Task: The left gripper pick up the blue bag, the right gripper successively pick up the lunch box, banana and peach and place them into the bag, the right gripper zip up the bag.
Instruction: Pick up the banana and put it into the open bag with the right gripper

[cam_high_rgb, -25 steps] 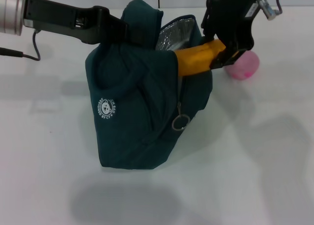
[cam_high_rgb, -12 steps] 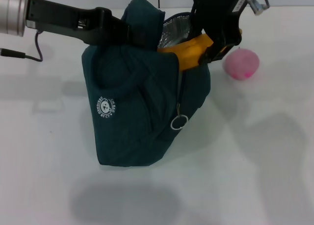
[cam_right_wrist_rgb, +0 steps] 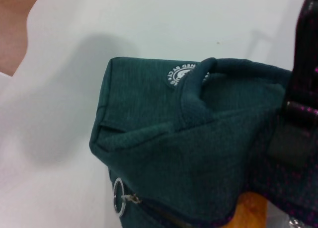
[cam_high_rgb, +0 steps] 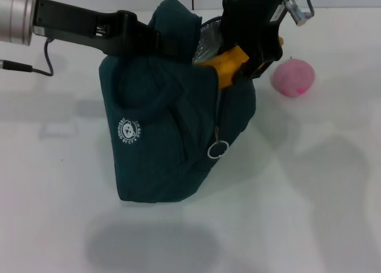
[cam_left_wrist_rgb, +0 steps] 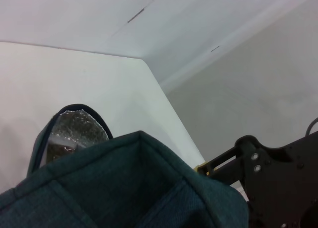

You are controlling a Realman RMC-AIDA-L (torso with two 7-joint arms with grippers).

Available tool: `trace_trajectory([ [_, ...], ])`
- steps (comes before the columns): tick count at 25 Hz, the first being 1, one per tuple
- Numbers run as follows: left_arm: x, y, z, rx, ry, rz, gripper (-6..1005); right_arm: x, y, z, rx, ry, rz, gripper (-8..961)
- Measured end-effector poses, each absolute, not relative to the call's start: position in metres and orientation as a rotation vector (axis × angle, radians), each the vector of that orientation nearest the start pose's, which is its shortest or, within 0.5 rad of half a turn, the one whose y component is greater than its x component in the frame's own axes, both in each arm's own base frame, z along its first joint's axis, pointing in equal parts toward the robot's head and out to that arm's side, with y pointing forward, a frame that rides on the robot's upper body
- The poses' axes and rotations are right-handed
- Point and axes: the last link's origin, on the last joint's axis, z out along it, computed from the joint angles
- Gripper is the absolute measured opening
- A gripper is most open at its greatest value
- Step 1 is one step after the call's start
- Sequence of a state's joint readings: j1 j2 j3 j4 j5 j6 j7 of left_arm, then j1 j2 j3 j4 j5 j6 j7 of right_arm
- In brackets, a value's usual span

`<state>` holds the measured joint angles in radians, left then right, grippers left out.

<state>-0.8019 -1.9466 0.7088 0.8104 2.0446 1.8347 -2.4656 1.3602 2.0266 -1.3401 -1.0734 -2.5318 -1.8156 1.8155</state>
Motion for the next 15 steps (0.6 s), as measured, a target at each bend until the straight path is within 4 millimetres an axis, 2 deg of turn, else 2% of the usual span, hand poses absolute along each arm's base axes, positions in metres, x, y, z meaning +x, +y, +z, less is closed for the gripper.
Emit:
trace_trajectory([
  [4,-0.1626,0.3781,0.0684,-2.782,-1.600,-0.625,38,-0.0349,0.3840,-0.0040,-2.923,-0.808,-0.848,438],
  [15,-0.1644,0.3778,0.0695,-2.778,-1.598,-0.623,38,-0.0416,0.3800,0.0020,-2.886,-0.848,-0.769,459],
])
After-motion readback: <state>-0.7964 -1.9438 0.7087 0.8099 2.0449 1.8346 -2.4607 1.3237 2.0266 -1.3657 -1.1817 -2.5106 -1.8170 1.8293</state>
